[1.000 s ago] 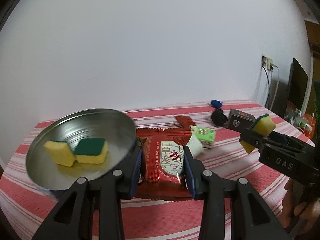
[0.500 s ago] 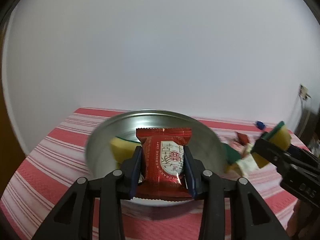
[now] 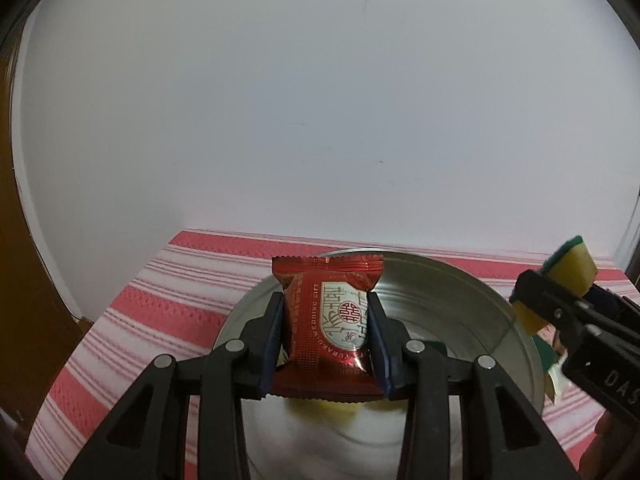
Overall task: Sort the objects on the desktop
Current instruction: 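Drop the red packet into the tin with the left tool while the right tool drops its sponge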
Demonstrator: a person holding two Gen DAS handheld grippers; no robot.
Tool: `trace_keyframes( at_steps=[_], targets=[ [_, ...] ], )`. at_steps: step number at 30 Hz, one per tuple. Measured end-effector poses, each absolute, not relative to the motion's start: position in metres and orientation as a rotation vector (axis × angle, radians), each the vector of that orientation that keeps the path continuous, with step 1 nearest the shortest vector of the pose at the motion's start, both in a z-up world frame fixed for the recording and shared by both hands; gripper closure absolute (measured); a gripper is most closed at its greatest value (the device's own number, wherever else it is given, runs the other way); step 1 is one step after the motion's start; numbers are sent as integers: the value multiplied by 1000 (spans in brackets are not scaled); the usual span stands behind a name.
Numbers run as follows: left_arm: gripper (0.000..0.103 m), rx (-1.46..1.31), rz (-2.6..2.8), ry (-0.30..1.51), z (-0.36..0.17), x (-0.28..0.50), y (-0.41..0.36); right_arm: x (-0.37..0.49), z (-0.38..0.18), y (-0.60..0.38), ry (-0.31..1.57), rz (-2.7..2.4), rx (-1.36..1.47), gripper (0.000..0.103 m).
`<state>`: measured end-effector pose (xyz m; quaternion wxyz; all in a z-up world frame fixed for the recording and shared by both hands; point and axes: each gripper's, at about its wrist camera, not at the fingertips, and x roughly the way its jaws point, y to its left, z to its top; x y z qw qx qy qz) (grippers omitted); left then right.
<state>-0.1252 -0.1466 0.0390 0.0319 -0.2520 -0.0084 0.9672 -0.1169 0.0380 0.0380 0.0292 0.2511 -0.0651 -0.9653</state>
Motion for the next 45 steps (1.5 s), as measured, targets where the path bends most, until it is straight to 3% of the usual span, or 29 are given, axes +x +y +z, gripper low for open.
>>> trace_keyframes(
  at_steps=[14,19,29,31,34,35,45],
  targets=[
    [62,-943,2993,84,44,-185,-133,-161,30,44,-256,-3033,836,34],
    [62,-981,2998,139,37,-188,-128,-164,25,46,-152,-3124,772,34],
    [61,-1074,2975,160,24,-201,-133,-179,13,50,-155,-3064,867,33],
    [56,-1092,2959,157,22,-204,-133,-181,12,50,-153,-3040,862,32],
    [21,-1128,2957,169,21,-204,-130,-176,12,50,-162,-3050,821,16],
    [17,-1115,2971,182,22,-202,-129,-173,13,52,-172,-3053,795,13],
    [14,-1006,3043,337,23,-189,-118,-145,26,32,-140,-3097,638,7]
  ],
)
